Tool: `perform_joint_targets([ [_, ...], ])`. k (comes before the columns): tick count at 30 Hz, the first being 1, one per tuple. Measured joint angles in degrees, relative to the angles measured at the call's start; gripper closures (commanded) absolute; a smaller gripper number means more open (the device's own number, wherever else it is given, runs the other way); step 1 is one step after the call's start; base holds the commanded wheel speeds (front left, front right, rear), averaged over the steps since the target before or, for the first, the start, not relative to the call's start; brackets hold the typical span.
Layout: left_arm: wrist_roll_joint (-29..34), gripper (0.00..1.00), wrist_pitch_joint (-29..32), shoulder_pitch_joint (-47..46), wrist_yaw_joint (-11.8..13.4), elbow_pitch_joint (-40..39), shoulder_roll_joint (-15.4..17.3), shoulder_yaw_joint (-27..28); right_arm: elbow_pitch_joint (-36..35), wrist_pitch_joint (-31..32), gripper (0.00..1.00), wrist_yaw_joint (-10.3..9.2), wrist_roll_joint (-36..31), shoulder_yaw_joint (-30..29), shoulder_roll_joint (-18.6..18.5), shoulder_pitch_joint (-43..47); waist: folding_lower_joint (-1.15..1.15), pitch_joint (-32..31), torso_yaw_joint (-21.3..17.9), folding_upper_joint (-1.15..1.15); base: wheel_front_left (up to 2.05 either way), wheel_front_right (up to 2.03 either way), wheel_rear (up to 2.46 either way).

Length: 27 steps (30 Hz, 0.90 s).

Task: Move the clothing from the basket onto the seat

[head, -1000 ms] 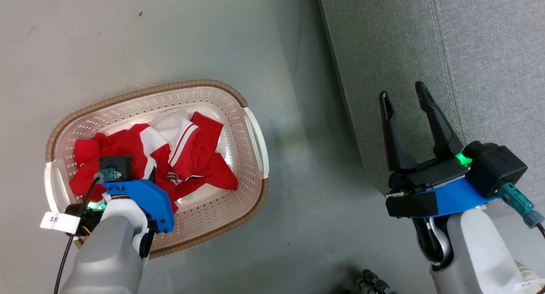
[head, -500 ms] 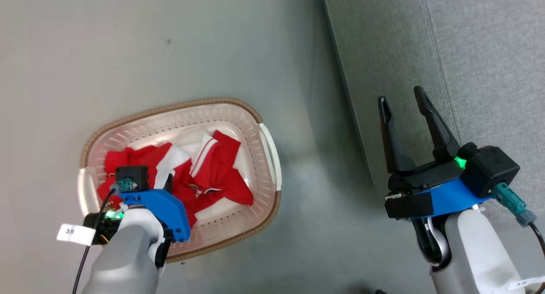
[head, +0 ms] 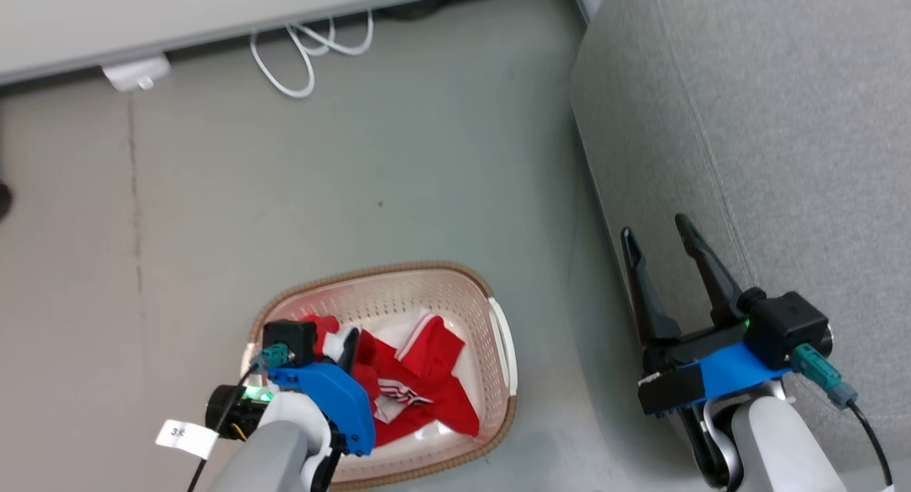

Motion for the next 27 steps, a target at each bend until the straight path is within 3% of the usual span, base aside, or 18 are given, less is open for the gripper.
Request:
perform_joint_targets([
  [12,-8.38,1.0,2.93,3.5,-0.01,-13.88,3.53,-12.01,2.57,0.0,0.0,0.0,-0.57,0.74,0.0,4.36,-0.01,-12.87,4.09,0.0,0.0,0.0,0.0],
  [19,-11.37,1.0,3.5,1.2,-0.01,-21.08,5.34,-16.7,3.68,0.0,0.0,0.0,-0.57,1.81,0.0,6.02,-0.01,-16.63,5.57,0.0,0.0,0.0,0.0],
  [27,-14.21,1.0,4.66,-3.66,-0.01,-26.93,5.08,-20.68,4.02,0.45,0.0,0.0,-0.94,2.66,0.0,6.78,0.0,-18.9,5.67,0.0,0.0,0.0,0.0],
])
